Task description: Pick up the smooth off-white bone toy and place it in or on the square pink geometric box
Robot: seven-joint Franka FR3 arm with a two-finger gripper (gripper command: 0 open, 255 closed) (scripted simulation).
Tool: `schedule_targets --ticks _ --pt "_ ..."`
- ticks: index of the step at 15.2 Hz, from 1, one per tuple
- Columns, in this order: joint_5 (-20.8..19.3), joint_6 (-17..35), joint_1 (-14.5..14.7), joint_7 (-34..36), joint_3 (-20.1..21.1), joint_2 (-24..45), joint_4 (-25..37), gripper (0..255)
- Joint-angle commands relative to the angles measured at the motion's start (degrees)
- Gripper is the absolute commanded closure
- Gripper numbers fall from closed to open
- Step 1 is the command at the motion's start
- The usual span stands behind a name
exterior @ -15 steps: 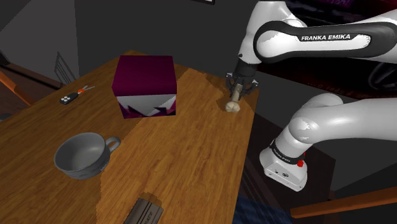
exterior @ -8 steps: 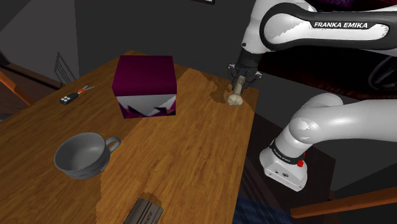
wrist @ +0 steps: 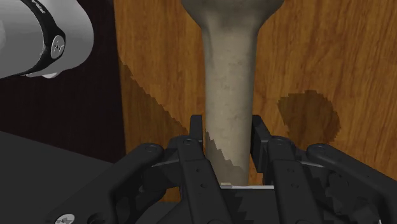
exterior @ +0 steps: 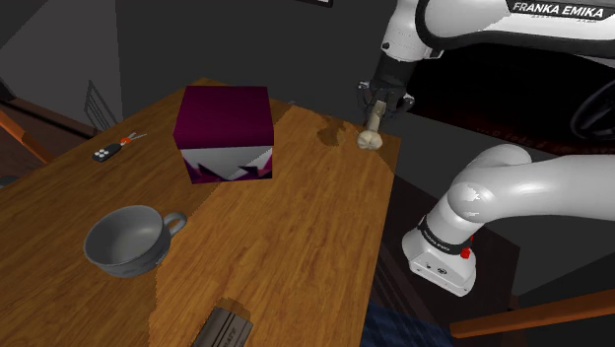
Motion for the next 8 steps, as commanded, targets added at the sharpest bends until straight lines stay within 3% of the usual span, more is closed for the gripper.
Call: schedule_targets --ticks 1,8 --pt "-0.3 -1.4 -0.1 0.1 -0.3 0.1 1.6 255" --pt "-1.0 -6.3 -0.4 0.4 -0.9 1.2 7.5 255"
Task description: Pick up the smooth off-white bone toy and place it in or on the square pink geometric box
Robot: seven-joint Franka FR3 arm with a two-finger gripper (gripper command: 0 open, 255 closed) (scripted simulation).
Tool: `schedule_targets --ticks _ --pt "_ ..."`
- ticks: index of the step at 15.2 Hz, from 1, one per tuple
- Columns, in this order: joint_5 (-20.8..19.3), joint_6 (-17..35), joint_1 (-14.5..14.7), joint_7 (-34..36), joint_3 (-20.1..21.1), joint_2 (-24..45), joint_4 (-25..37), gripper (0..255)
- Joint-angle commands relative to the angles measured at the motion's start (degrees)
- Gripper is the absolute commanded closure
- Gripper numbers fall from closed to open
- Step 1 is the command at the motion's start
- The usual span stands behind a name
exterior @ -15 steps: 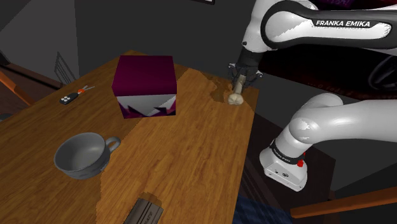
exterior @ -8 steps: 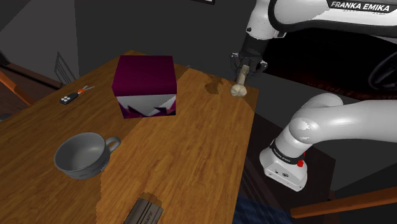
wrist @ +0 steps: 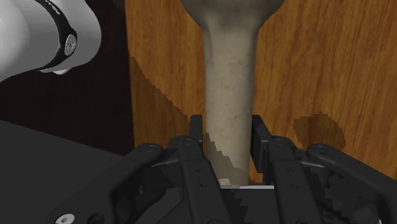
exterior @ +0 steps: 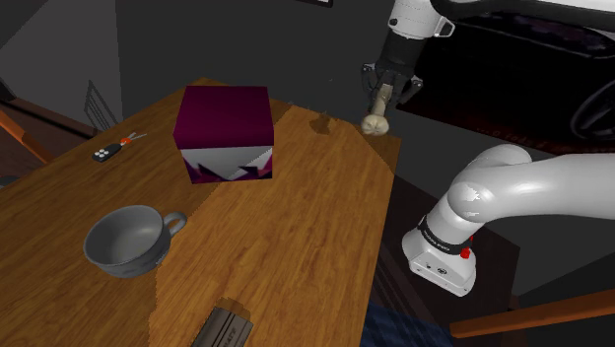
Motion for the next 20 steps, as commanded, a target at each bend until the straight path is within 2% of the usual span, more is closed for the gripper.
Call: schedule_targets --ticks 1,17,20 --pt "-0.2 -1.5 -0.1 0.1 -0.2 0.4 1.9 255" --pt "-1.4 -11.6 -0.6 1.0 -1.3 4.6 16.2 255" --pt "0.3 -9.5 -0.5 4.2 2.1 9.3 19.3 255"
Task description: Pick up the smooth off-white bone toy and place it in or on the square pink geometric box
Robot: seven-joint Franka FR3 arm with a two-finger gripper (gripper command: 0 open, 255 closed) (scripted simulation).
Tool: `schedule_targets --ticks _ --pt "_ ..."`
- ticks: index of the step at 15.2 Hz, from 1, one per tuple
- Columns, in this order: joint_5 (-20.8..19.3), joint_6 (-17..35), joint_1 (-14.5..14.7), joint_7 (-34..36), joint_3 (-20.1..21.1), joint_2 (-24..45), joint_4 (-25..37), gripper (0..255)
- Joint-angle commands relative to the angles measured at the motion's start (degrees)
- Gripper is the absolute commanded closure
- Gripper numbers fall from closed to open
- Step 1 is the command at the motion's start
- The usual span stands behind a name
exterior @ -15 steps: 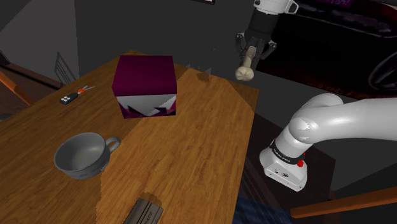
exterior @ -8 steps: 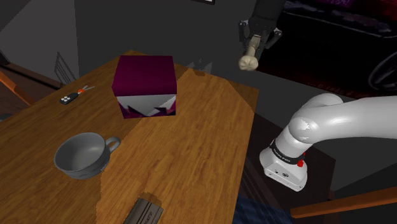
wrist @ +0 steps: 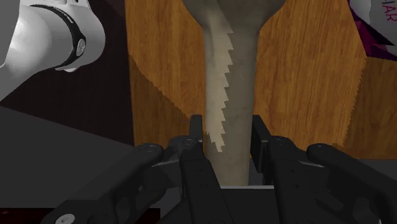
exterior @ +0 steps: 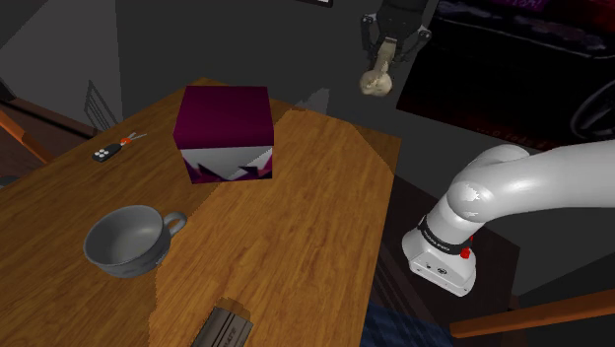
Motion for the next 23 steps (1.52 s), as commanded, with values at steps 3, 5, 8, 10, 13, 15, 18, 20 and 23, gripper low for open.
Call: schedule_targets --ticks 3,5,8,10,13,15,18,20,23 --pt "1.6 2.5 0.1 4.2 4.4 6.5 4.7 255" --pt "2.0 3.6 0.0 6.4 6.7 10.0 7.5 255" --pt "2.0 5.0 -0.3 9.9 10.2 15.6 12.2 255" --pt "1.5 5.8 -0.4 12.4 12.5 19.6 15.7 255" --pt "0.0 6.6 -0.6 16.4 16.1 26.1 21.5 255" --pt "-1.7 6.9 -0.4 19.3 18.5 30.8 25.9 255" --pt "-5.4 6.7 0.4 24.1 22.1 38.6 33.3 255" --pt "-8.7 5.9 1.6 27.4 24.2 44.3 39.0 255" --pt "-14.7 3.6 5.4 32.4 26.5 53.8 49.1 255"
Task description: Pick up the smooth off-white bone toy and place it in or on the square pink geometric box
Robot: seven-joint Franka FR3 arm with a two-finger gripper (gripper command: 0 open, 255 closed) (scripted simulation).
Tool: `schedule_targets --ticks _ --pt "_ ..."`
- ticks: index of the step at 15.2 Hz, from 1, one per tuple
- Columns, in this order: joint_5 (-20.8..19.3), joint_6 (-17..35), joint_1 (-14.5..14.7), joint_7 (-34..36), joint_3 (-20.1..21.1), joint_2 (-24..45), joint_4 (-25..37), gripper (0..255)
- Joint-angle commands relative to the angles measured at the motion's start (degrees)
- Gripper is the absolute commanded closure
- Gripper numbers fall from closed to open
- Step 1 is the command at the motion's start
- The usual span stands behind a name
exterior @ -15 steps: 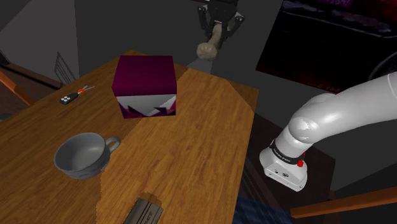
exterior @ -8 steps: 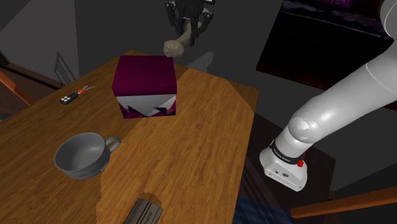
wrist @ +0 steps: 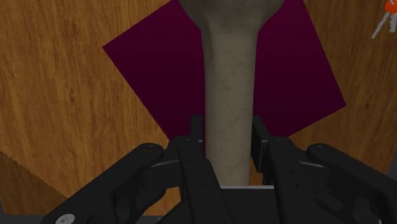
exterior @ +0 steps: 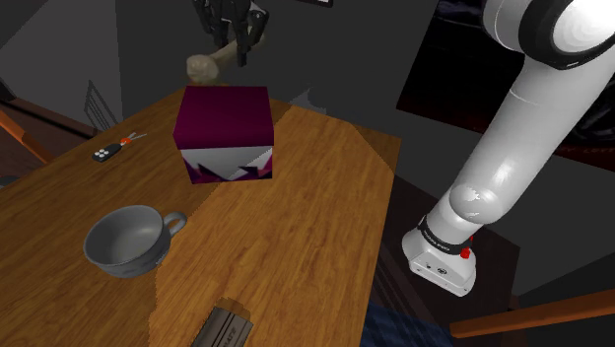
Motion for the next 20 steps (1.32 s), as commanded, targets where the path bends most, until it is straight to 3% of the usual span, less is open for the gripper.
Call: schedule_targets --ticks 1,15,20 --pt "-3.5 -1.3 2.7 2.9 1.0 5.4 5.7 255" --pt "-0.8 11.1 0.4 1.3 0.3 1.2 -10.2 255" --pt "-0.8 11.1 0.4 1.3 0.3 1.2 -10.2 255"
